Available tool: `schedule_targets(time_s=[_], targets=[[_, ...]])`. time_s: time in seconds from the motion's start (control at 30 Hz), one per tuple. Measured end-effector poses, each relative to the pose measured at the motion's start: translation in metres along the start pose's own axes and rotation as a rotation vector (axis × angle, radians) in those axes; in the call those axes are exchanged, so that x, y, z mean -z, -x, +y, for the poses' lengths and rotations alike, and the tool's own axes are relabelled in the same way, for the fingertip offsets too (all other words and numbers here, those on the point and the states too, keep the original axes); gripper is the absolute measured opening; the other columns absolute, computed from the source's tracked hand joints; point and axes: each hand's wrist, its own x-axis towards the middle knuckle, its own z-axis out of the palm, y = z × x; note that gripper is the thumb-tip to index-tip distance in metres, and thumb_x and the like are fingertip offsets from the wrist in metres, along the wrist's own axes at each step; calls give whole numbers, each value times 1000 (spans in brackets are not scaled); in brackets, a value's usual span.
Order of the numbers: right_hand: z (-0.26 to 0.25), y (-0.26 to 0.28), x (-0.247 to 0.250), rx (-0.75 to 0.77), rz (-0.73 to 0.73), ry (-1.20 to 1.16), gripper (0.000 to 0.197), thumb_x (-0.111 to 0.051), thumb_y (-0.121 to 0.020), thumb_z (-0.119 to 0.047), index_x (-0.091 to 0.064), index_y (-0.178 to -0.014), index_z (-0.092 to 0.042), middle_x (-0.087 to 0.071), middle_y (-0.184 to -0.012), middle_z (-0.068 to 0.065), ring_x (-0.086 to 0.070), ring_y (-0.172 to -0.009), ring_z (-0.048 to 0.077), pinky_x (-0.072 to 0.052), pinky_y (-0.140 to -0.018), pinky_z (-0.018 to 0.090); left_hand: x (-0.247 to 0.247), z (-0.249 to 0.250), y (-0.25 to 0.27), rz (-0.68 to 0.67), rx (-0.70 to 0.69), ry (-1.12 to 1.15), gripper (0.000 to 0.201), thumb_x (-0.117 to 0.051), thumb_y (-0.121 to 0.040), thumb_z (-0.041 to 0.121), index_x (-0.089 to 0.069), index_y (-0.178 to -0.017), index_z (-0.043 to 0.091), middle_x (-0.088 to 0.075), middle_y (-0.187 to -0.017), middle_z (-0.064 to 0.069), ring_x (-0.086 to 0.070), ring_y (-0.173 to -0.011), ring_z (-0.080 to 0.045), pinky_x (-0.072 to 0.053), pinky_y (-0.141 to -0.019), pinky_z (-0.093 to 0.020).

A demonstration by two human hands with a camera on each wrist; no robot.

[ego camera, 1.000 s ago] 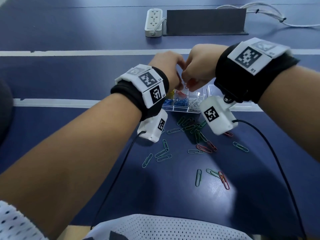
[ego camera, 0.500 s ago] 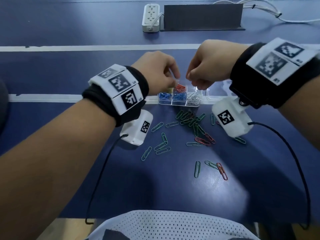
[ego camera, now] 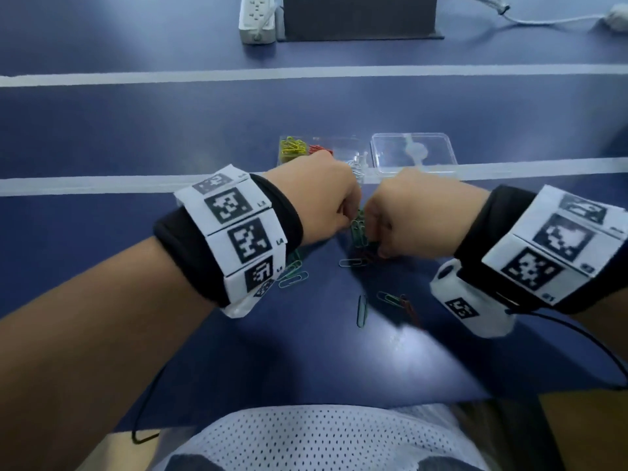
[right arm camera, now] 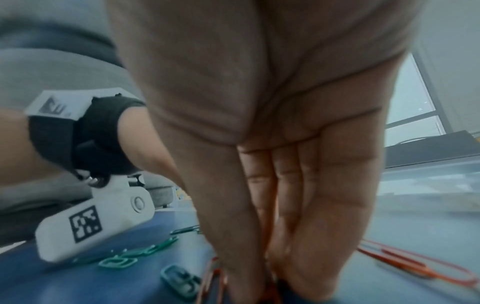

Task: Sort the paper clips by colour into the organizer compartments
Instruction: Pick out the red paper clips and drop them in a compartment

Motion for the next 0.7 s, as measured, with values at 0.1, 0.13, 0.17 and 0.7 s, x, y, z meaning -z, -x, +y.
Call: schedule_targets(time_s=[0.1, 0.13, 0.17, 0.7], targets=[[3, 1, -4, 4, 23, -13, 20, -63, -74, -14, -70, -93, -16, -63, -75, 1, -52, -72, 24, -35, -51, 23, -2, 0, -7, 30, 89, -46, 23, -53, -85, 16, -73, -97, 20, -70, -100, -7, -61, -98, -28, -51, -85, -37], [5, 2, -4, 2, 26, -27, 21, -64, -73, -16, -66, -94, -18, -58, -71, -2, -51, -71, 22, -35, -51, 22, -3, -1, -8, 34, 107, -50, 23, -54, -85, 16, -72, -98, 22, -68, -102, -9, -61, -98, -31, -52, -85, -38], [7, 4, -3, -3, 30, -53, 21, -65, -73, -18, -63, -93, -21, -53, -68, -6, -49, -71, 21, -36, -53, 23, -4, -1, -11, 34, 117, -52, 25, -54, -85, 14, -72, -99, 23, -68, -103, -10, -61, -97, -34, -53, -84, -41], [34, 1, -5, -101, 189, -88, 15, -62, -78, -15, -74, -87, -18, -71, -88, 7, -52, -77, 22, -43, -67, 25, -8, 8, -32, -39, 150, -123, 17, -61, -85, 21, -68, -98, 11, -61, -95, -13, -62, -97, -35, -45, -72, -37]])
